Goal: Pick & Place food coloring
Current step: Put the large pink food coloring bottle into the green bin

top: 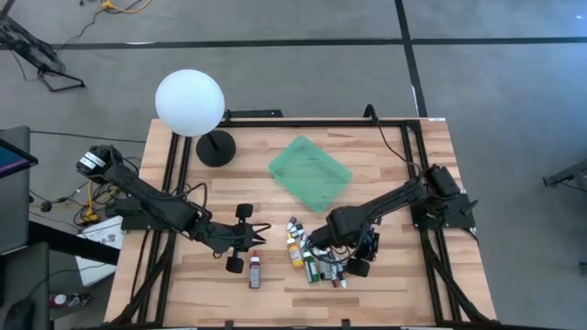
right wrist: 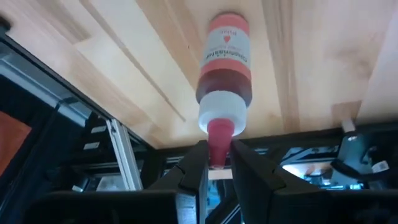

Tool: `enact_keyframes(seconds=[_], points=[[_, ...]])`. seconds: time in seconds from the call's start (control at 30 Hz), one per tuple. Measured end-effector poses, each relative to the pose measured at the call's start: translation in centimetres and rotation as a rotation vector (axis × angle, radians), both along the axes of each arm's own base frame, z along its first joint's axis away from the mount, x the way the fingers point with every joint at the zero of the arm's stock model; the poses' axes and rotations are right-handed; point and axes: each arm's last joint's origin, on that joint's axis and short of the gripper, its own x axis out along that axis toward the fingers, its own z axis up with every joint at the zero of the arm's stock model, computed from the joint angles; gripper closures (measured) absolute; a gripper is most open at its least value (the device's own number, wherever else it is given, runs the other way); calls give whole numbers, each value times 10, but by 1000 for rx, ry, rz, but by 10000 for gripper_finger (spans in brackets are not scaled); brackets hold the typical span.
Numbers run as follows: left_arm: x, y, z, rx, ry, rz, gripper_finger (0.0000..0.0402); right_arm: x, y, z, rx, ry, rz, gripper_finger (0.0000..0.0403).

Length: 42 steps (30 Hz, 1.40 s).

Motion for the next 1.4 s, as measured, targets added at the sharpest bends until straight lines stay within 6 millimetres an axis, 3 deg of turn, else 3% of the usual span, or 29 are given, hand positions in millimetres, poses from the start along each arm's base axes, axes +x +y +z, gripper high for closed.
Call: enact_keyframes(seconds=[0.67,0.9,1.07,1.27,1.4], points=[[0,0,1,-11,-7,5,386,6,-3,16,-143,-131,76,342],[0,0,1,-11,-7,5,386,-4,-6,38,-264,-273,147,342],[0,0,1,-14,-7,7,386,-25,7,70,-518,-538,235,342],[1,0,1,-23,-17,19,386,-71,42,113,-789,-1015,205,342],[2,-1,3,-32,-32,20,386,-105,62,118,-836,-1203,139,342]])
